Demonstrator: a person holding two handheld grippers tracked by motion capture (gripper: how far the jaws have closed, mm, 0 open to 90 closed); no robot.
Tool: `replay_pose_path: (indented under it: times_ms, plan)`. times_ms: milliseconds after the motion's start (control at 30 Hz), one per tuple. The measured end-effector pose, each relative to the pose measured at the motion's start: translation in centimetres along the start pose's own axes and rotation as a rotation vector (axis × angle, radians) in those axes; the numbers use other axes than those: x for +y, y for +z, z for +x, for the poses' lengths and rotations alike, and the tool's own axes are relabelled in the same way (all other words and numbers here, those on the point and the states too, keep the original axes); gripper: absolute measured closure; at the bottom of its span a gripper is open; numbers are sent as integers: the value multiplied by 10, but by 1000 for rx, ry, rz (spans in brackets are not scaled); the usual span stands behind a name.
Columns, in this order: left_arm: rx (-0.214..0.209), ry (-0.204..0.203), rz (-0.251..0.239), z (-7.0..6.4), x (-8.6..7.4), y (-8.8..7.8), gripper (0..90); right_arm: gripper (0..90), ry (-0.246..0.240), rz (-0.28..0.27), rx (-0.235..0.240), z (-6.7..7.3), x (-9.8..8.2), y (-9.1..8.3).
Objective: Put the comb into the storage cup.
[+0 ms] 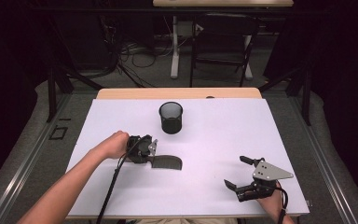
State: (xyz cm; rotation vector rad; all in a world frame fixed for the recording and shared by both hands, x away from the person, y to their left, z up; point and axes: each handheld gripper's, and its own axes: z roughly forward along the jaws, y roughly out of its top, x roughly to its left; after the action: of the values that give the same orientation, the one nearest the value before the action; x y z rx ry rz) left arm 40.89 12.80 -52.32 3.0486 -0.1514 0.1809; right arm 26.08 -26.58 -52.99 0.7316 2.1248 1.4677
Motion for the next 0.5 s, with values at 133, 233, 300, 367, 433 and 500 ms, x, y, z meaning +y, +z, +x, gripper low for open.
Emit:
replay_pose_path:
  times_ms: [133, 233, 300, 367, 433, 500]
  plan:
    - [-9, 15, -4, 1, 0, 0, 725, 7, 6, 2, -1, 0, -1, 1]
    - [-11, 8, -17, 0, -1, -1, 727, 7, 1, 2, -3, 0, 0, 0]
    - [-21, 0, -33, 0, -2, -3, 727, 7, 2, 0, -3, 0, 0, 0]
    - [0, -10, -47, -1, -5, -6, 728, 8, 2, -4, -4, 0, 0, 0]
    - [4, -24, -65, -2, -8, -9, 728, 8, 0, 0, -5, 0, 0, -1]
    - [0, -37, -84, -3, -10, -12, 728, 8, 1, -2, -4, 0, 0, -1]
